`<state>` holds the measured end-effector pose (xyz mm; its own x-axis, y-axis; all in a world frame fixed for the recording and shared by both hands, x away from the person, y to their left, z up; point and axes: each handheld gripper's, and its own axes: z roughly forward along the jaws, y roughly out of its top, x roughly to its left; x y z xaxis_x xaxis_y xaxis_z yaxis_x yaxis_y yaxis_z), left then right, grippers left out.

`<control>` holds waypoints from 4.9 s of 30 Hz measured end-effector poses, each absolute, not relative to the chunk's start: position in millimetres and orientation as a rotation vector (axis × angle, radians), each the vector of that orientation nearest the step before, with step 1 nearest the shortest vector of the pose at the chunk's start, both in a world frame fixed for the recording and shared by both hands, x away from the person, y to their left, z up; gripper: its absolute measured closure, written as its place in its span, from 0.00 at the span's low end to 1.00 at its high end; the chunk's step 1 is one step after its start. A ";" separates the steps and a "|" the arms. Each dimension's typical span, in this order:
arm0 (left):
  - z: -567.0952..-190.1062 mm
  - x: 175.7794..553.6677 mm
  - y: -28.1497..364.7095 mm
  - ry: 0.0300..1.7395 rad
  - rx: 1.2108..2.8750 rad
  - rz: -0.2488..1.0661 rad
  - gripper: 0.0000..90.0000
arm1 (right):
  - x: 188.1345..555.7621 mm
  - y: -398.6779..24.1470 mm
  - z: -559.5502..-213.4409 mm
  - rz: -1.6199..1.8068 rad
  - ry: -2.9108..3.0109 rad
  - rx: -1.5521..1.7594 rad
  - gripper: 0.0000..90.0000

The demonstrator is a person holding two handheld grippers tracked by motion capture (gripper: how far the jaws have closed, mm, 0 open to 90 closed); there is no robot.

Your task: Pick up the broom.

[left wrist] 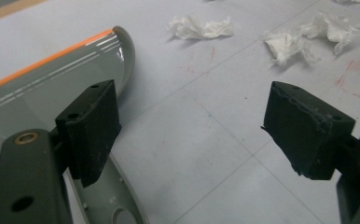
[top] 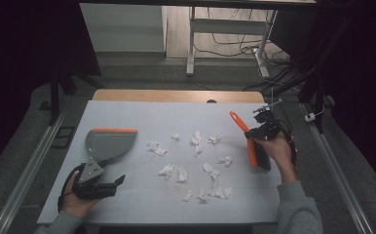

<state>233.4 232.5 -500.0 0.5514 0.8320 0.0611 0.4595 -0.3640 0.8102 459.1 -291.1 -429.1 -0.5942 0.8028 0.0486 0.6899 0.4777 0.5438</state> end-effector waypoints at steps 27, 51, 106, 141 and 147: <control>-454.7 281.7 145.4 0.886 1.954 0.506 0.22 | 417.2 -234.9 -392.9 1.545 2.295 1.251 0.78; -469.2 290.7 87.1 0.836 1.903 0.472 0.22 | 391.0 -145.0 -429.4 1.904 2.098 1.367 0.78; -451.5 319.7 138.3 0.848 2.027 0.354 0.87 | 378.8 -149.3 -426.0 1.688 2.327 1.038 0.44; -431.7 341.5 106.5 0.591 2.525 0.144 0.87 | 356.0 -152.4 -397.8 1.264 2.651 0.468 0.35; -430.1 339.6 89.3 0.491 2.599 0.126 0.87 | 359.6 -143.6 -404.1 1.158 2.723 0.394 0.35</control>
<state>339.6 89.3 -430.1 0.9311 0.3649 0.0001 0.3197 -0.8158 0.4820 359.6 -143.6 -404.1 -0.9531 0.3000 -0.0405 0.1788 0.6660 0.7242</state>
